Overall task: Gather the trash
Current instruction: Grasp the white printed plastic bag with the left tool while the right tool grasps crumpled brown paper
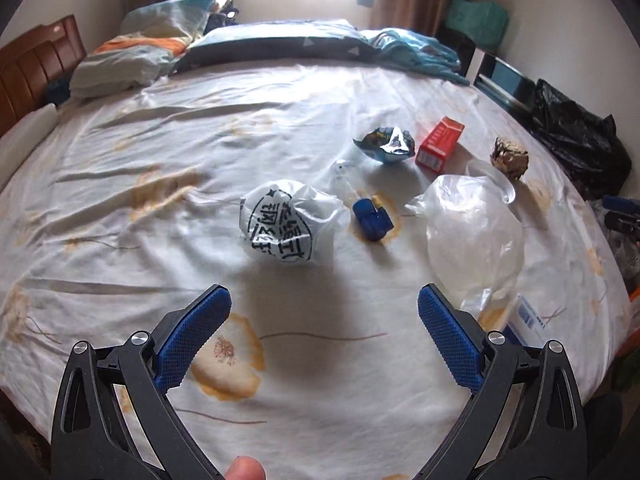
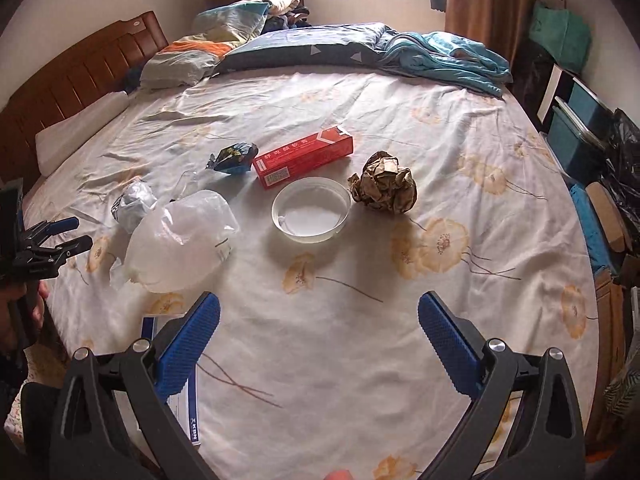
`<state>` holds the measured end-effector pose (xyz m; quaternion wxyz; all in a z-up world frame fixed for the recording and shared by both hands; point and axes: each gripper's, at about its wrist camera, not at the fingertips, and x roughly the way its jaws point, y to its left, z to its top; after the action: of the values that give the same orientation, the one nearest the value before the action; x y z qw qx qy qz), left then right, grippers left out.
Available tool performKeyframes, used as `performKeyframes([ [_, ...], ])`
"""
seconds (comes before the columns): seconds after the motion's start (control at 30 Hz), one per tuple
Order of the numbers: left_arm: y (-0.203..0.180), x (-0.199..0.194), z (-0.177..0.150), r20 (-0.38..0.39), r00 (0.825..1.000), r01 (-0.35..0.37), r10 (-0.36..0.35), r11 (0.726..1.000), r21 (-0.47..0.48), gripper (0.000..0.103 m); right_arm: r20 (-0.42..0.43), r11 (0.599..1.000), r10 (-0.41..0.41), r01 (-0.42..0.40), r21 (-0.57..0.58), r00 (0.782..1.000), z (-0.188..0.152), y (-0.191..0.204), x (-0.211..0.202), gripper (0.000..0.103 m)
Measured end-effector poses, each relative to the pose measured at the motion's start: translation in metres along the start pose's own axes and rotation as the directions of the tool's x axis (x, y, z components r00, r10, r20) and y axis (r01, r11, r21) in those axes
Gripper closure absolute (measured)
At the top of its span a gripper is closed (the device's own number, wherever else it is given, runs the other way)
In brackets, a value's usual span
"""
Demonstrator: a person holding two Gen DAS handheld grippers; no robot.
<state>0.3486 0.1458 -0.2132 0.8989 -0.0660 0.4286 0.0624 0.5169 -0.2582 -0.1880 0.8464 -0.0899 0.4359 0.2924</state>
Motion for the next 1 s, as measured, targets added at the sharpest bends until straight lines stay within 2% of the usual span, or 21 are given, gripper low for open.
performKeyframes([
  [0.33, 0.011, 0.071, 0.038, -0.033, 0.998, -0.060, 0.061, 0.998, 0.022, 0.006, -0.023, 0.996, -0.051, 0.052, 0.067, 0.998, 0.046, -0.023, 0.063, 0.005],
  [0.47, 0.020, 0.093, 0.045, -0.052, 0.998, -0.033, 0.033, 0.999, -0.005, 0.007, -0.036, 0.993, -0.085, 0.088, 0.083, 0.996, 0.065, -0.034, 0.091, 0.005],
  [0.53, 0.023, 0.104, 0.046, -0.077, 0.997, 0.007, -0.009, 1.000, -0.029, 0.033, -0.048, 0.990, -0.108, 0.111, 0.085, 0.993, 0.074, -0.041, 0.106, 0.005],
  [0.67, 0.020, 0.109, 0.048, -0.077, 0.997, 0.022, -0.024, 0.999, -0.037, 0.041, -0.057, 0.985, -0.155, 0.159, 0.071, 0.986, 0.090, -0.052, 0.132, 0.005],
  [0.8, 0.018, 0.104, 0.046, -0.070, 0.996, 0.043, -0.047, 0.998, -0.048, 0.045, -0.091, 0.985, -0.118, 0.128, 0.116, 0.989, 0.098, -0.063, 0.154, 0.005],
  [0.9, 0.018, 0.093, 0.042, -0.052, 0.996, 0.070, -0.074, 0.995, -0.066, 0.046, -0.111, 0.985, -0.126, 0.138, 0.105, 0.986, 0.098, -0.064, 0.165, 0.005],
  [0.93, 0.017, 0.089, 0.041, -0.042, 0.996, 0.076, -0.079, 0.995, -0.070, 0.047, -0.116, 0.986, -0.107, 0.120, 0.113, 0.987, 0.098, -0.065, 0.167, 0.009],
  [0.97, 0.017, 0.084, 0.039, -0.033, 0.996, 0.082, -0.085, 0.993, -0.079, 0.047, -0.125, 0.987, -0.086, 0.101, 0.123, 0.988, 0.098, -0.065, 0.169, 0.026],
  [1.0, 0.017, 0.078, 0.038, -0.022, 0.995, 0.090, -0.093, 0.992, -0.091, 0.047, -0.129, 0.987, -0.081, 0.098, 0.130, 0.988, 0.097, -0.066, 0.169, 0.033],
])
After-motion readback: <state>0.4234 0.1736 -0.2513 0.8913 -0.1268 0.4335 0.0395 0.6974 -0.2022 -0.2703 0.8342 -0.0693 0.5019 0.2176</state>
